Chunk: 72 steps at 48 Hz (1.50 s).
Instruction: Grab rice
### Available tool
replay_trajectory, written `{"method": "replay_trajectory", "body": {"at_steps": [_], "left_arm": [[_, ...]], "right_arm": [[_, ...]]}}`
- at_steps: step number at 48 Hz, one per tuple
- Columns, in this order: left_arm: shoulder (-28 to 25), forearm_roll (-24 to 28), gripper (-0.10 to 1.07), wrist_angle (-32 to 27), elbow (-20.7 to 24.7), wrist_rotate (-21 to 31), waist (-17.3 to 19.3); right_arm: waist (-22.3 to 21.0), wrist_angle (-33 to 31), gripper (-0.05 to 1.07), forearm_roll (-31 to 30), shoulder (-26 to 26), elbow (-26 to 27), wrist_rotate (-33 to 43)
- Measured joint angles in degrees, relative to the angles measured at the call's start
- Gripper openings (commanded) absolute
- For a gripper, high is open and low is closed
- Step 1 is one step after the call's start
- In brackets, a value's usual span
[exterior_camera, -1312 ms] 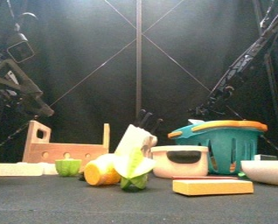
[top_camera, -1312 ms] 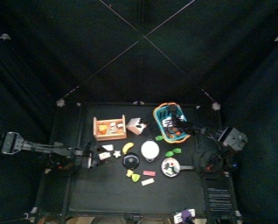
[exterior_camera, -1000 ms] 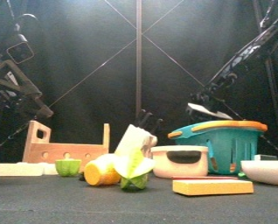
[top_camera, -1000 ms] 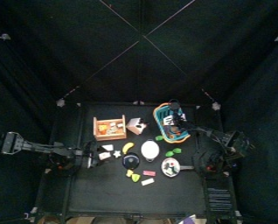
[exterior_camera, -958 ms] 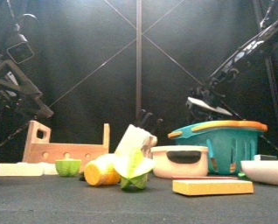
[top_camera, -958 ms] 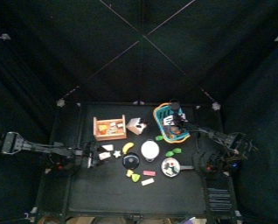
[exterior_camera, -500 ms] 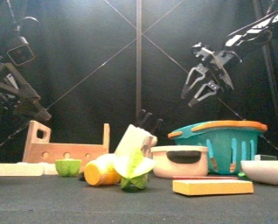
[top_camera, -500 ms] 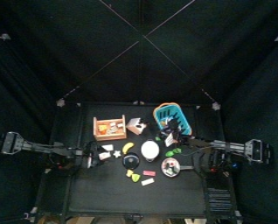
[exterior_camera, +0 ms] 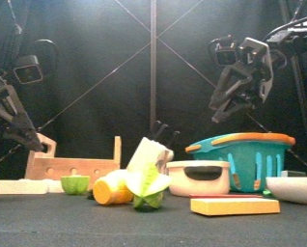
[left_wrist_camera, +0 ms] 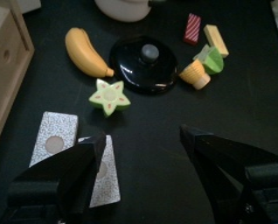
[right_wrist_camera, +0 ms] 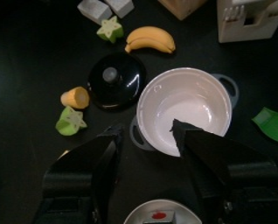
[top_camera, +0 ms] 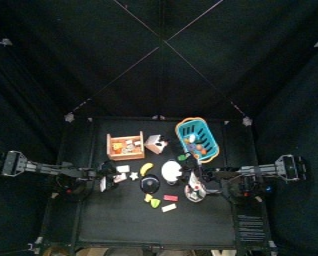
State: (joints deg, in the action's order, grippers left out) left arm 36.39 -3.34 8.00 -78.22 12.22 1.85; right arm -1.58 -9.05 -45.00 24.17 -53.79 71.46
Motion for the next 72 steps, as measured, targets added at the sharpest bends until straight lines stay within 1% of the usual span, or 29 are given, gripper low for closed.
{"method": "replay_trajectory", "body": {"at_steps": [10, 20, 22, 25, 32, 40, 43, 50, 57, 67, 72], "left_arm": [[0.0, 4.2, 1.00, -13.1, 4.4, 0.0, 0.3], [0.0, 4.6, 1.00, -27.6, 8.8, 0.5, 1.7], [-0.1, 4.6, 1.00, -29.6, 9.3, 0.3, 2.0], [-0.3, 4.5, 1.00, -31.0, 9.8, 0.5, 2.4], [-2.3, 4.1, 1.00, -31.3, 9.8, 1.7, 3.2], [-7.4, 4.1, 1.00, -30.8, 9.8, 4.3, 3.4], [-8.4, 4.3, 1.00, -30.8, 9.8, 5.1, 3.5], [-10.5, 5.4, 1.00, -30.0, 9.8, 5.2, 3.4], [-11.5, 7.2, 1.00, -27.5, 10.2, 5.4, 3.6], [-13.6, 7.3, 1.00, -25.2, 10.2, 5.4, 3.7], [-15.6, 7.3, 1.00, -24.9, 10.2, 5.4, 3.7]], "right_arm": [[0.0, 0.0, 0.84, -0.1, -2.3, 0.0, 0.0], [0.7, 0.1, 0.84, -0.1, -4.3, 0.0, 0.0], [1.0, 0.2, 0.84, -0.1, -4.7, 0.0, 0.0], [1.5, 0.2, 0.84, -0.1, -5.4, 0.2, 0.0], [1.8, 0.2, 0.83, -0.1, -7.3, 0.6, 0.0], [1.8, 0.2, 0.83, 0.0, -8.5, 0.8, 0.0], [1.8, 0.2, 0.84, 0.0, -8.6, 0.9, 0.1], [1.8, 0.2, 0.84, 0.0, -8.6, 0.9, 0.1], [1.9, 0.1, 0.84, 0.0, -8.8, 0.9, 0.1], [2.0, 0.2, 0.83, 0.1, -8.8, 0.9, 0.1], [2.0, 0.1, 0.83, 0.0, -8.9, 0.9, 0.0]]}}
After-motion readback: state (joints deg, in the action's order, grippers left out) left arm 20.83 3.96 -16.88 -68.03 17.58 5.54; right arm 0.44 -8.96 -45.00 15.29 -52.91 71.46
